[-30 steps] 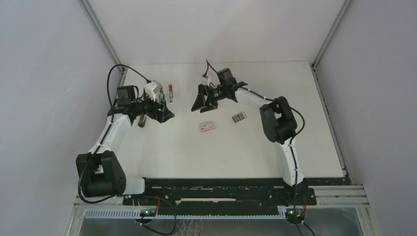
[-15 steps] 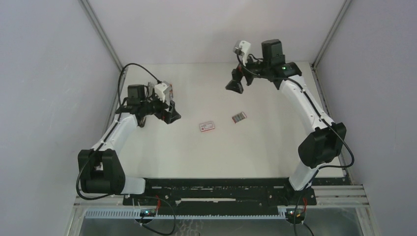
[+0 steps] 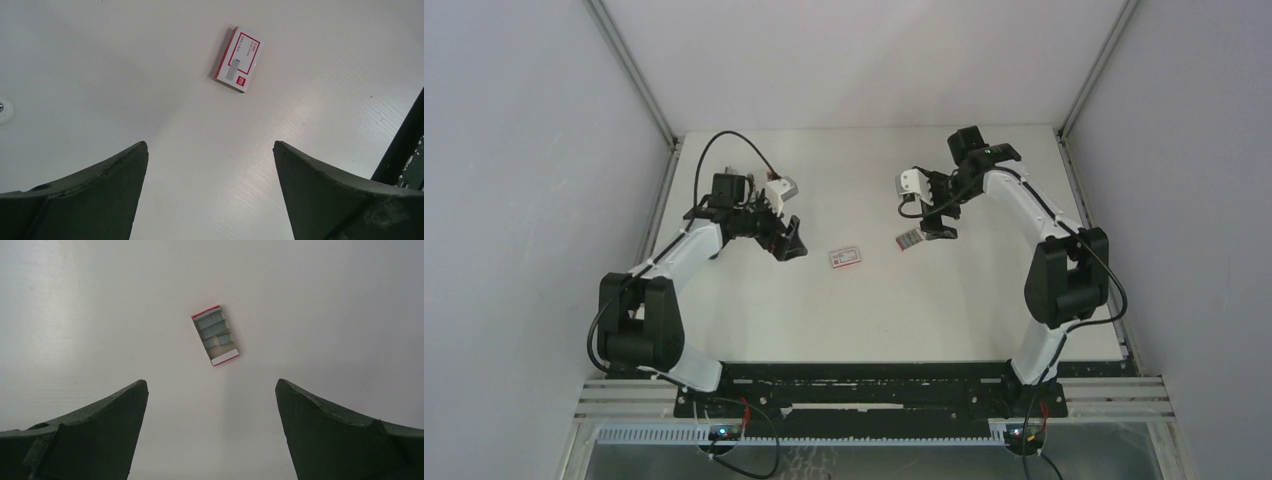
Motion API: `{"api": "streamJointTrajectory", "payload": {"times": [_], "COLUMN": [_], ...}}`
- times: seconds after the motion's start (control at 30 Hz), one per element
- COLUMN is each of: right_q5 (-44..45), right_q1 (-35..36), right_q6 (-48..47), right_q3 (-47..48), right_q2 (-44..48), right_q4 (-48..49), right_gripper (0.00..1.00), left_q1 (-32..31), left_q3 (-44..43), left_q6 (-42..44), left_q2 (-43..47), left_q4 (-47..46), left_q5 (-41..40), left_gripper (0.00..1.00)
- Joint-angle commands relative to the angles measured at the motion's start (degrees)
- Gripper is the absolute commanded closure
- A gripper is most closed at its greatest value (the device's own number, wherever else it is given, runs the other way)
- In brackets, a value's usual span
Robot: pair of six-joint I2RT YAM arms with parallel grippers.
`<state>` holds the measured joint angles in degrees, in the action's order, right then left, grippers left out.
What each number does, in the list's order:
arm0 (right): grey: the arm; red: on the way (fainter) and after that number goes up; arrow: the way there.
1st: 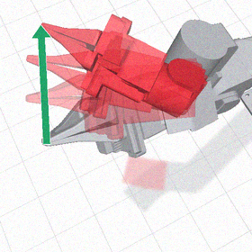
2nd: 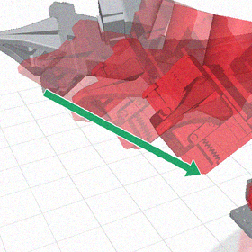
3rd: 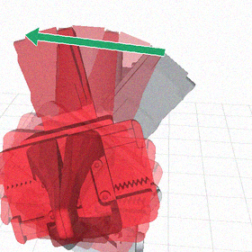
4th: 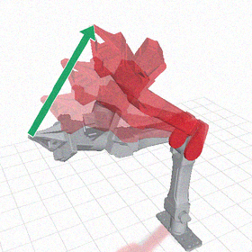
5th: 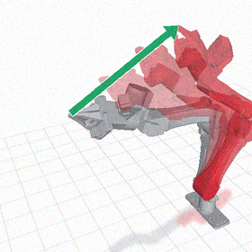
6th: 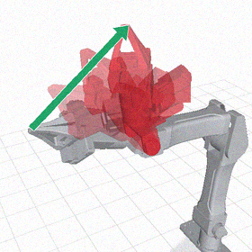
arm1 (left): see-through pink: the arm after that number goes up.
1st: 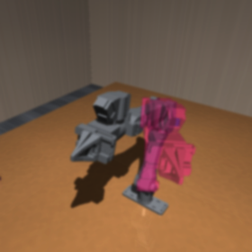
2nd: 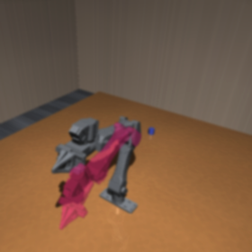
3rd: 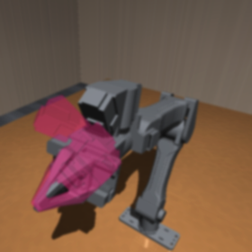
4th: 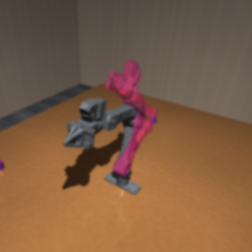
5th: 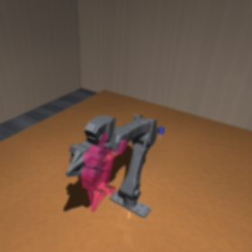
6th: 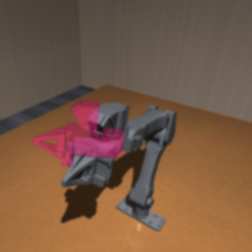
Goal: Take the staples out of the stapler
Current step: Close the staple box at the center of the board.
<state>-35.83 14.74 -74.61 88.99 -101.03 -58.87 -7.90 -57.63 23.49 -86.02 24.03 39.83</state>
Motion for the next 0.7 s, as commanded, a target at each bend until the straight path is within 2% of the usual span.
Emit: {"api": "streamJointTrajectory", "payload": {"times": [0.0, 0.17, 0.4, 0.67], "right_q5": [3.6, 6.5, 7.1, 8.0], "right_q1": [0.8, 1.8, 3.1, 5.3], "right_q6": [-14.7, -18.2, -18.6, -17.9], "right_q3": [6.7, 13.8, 19.3, 15.2], "right_q2": [-6.7, -16.4, -24.0, -25.0], "right_q4": [-6.5, -9.8, -9.6, -5.7], "right_gripper": [0.02, 0.07, 0.09, 0.10], "left_q1": [-0.4, -0.4, -0.4, -0.5], "left_q3": [-4.1, -4.1, -1.8, -1.0], "left_q6": [5.1, 6.6, 5.7, 2.7], "left_q2": [-0.4, -0.9, -1.5, -1.4], "left_q4": [2.2, 2.8, 1.6, 0.3], "left_q5": [3.6, 4.5, 5.9, 5.4], "left_gripper": [0.00, 0.00, 0.00, 0.00]}}
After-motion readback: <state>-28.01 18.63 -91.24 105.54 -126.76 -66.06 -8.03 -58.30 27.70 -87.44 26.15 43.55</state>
